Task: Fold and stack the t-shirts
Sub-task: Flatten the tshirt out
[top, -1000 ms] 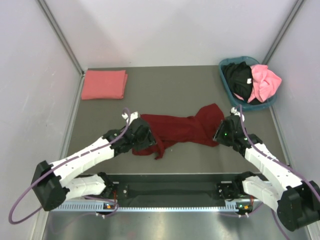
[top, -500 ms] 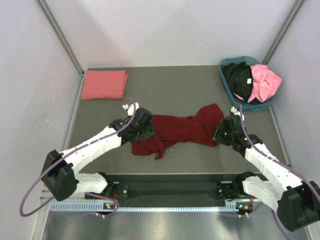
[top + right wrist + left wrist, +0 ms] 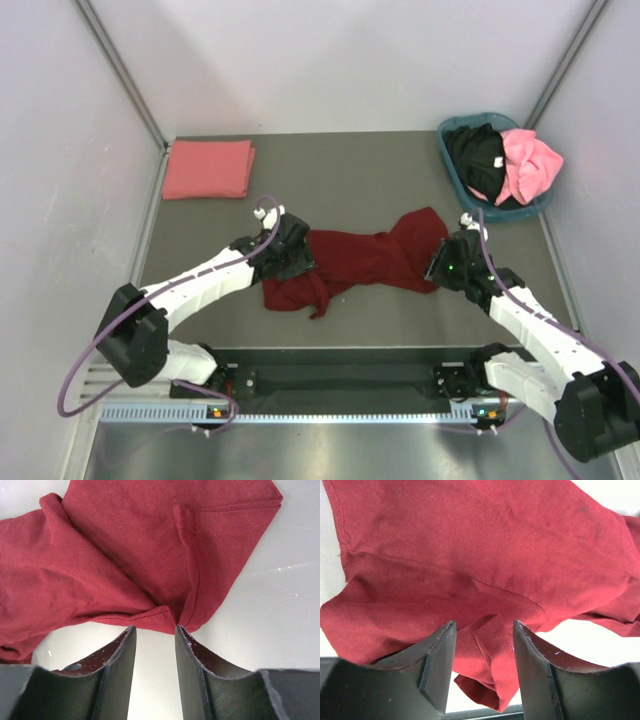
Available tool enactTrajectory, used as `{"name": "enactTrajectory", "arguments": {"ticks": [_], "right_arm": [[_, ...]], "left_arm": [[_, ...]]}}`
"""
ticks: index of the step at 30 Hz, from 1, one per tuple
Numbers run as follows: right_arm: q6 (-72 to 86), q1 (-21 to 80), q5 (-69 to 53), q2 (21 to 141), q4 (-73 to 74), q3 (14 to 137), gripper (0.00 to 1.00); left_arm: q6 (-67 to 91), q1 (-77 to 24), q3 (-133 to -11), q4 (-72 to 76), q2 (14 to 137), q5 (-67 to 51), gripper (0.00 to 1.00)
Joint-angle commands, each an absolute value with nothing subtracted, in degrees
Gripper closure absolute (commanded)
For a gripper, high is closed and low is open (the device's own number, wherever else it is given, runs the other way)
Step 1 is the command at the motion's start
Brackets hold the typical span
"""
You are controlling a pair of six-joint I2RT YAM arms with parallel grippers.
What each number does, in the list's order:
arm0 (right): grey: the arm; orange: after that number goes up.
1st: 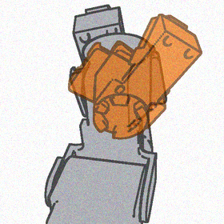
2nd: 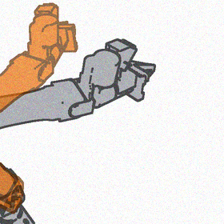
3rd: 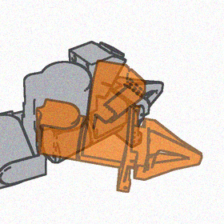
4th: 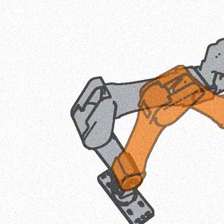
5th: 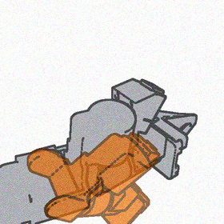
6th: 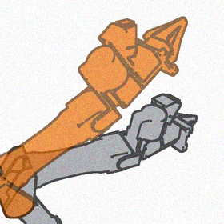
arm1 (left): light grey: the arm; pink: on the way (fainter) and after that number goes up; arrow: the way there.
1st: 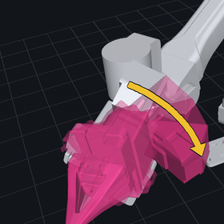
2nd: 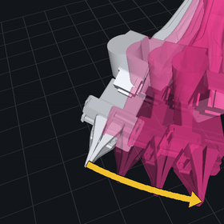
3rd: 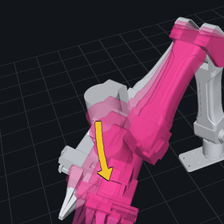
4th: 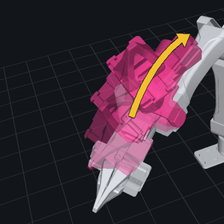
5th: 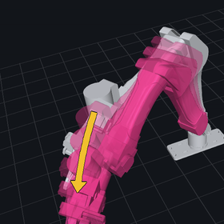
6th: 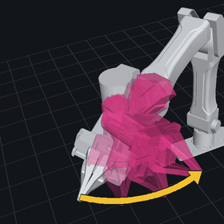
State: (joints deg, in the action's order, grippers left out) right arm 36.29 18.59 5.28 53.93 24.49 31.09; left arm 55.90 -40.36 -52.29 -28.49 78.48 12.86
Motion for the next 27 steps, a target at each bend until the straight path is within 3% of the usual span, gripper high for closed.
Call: {"name": "enactTrajectory", "arguments": {"ticks": [1,7,10,11,12,14,17,23,27], "right_arm": [[35.5,18.4,5.6,54.6,21.5,31.6,0.62],[35.2,18.3,5.9,54.3,22.6,32.7,0.62],[35.2,18.3,5.9,54.4,22.9,33.0,0.62],[35.6,18.3,6.2,54.4,23.2,33.0,0.61],[35.9,18.3,6.8,54.5,23.6,33.0,0.59],[37.5,18.2,8.8,54.7,24.3,32.9,0.49],[38.5,17.8,9.4,55.9,24.4,33.3,0.46],[38.1,14.7,9.8,62.1,25.8,38.8,0.45],[37.4,11.3,10.4,67.9,24.6,42.5,0.47]], "left_arm": [[54.8,-40.0,-52.7,-25.0,79.1,12.7,0.46],[54.6,-39.7,-52.2,-23.5,79.8,12.5,0.6],[54.6,-39.7,-52.5,-23.4,80.2,11.9,0.81],[54.5,-39.6,-53.1,-24.2,80.1,11.8,0.97],[54.1,-39.6,-53.7,-25.0,80.1,12.0,1.0],[53.5,-39.4,-55.5,-27.8,79.4,13.9,1.0],[50.8,-36.3,-57.3,-32.9,76.9,17.7,1.0],[46.4,-23.5,-54.9,-35.3,67.2,15.5,1.0],[45.3,-21.4,-54.4,-35.9,65.6,12.7,1.0]]}}
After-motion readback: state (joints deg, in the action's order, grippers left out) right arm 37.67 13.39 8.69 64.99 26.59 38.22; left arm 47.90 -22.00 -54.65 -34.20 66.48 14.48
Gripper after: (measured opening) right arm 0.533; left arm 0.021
